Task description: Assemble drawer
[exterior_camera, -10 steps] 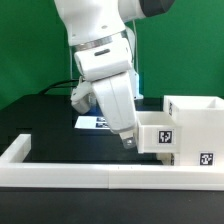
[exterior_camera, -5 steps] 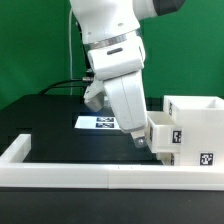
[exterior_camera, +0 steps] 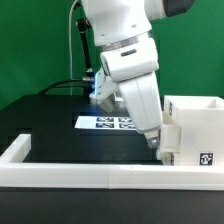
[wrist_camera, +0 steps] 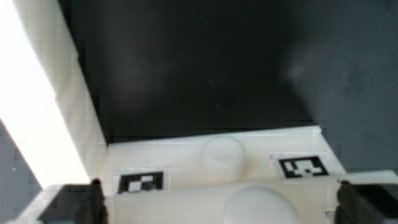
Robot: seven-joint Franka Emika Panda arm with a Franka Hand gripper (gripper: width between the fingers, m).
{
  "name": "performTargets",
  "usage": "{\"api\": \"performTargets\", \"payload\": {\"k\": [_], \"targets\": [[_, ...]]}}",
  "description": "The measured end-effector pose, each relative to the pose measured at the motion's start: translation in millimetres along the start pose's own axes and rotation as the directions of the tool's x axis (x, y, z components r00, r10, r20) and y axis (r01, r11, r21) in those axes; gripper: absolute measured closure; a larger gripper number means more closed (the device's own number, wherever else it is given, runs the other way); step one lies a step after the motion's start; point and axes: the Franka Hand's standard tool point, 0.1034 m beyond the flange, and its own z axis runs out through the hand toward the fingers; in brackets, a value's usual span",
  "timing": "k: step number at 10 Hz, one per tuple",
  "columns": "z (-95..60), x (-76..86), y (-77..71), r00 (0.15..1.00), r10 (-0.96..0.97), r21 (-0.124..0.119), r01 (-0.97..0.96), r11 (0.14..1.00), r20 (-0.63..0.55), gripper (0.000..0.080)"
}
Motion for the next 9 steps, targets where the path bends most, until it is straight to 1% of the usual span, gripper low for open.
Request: {"api": "performTargets", "payload": {"k": [3, 4, 5, 6, 7, 8, 9], "targets": [[5.1, 19.5, -1.3, 1.000, -0.022, 0.007, 0.022, 1.000, -0.006, 0.0151], [5.1, 19.8, -0.2, 1.000, -0.024, 0.002, 0.024, 1.000, 0.004, 0.0151], [5.7, 18.0, -1.0, 1.000, -0.015, 0.002, 0.015, 1.000, 0.005, 0.0151], [5.1, 11.5, -1.9, 1.000, -0.015, 0.006, 0.015, 1.000, 0.003, 0.0151], [3.1, -1.4, -4.4, 1.000, -0.006, 0.019, 0.006, 1.000, 0.003, 0.0151], [-2.3, -17.1, -6.8, 1.000, -0.012, 0.042, 0.012, 0.999, 0.002, 0.0151], [-7.3, -30.3, -5.7, 1.000, 0.011, 0.042, -0.011, 0.999, 0.006, 0.0151]]}}
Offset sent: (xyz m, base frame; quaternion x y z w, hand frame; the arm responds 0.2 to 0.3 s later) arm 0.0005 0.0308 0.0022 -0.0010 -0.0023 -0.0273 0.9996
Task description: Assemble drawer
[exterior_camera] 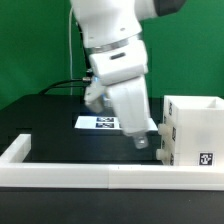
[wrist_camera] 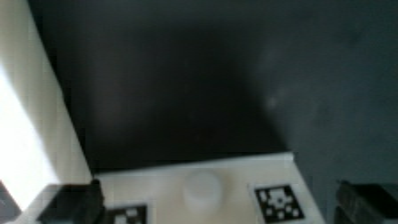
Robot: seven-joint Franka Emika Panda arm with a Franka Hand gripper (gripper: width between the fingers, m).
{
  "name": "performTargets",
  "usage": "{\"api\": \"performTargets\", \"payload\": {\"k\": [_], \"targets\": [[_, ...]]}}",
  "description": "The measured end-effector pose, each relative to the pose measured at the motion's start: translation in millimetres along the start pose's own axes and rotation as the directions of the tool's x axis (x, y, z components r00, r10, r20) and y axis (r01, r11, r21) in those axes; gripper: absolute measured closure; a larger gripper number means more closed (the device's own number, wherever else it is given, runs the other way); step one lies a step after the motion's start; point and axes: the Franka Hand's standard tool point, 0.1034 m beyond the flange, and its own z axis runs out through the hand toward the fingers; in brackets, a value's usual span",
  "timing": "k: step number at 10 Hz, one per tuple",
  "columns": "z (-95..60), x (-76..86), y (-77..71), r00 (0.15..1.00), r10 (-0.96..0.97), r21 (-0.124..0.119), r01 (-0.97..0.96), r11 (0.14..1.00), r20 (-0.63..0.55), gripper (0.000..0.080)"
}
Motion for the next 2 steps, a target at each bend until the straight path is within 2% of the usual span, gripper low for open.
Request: {"api": "performTargets", "payload": {"k": [2], "targets": [[3.2, 6.6, -0.5, 1.000, 0.000, 0.000, 0.000, 1.000, 0.000, 0.0151]]}}
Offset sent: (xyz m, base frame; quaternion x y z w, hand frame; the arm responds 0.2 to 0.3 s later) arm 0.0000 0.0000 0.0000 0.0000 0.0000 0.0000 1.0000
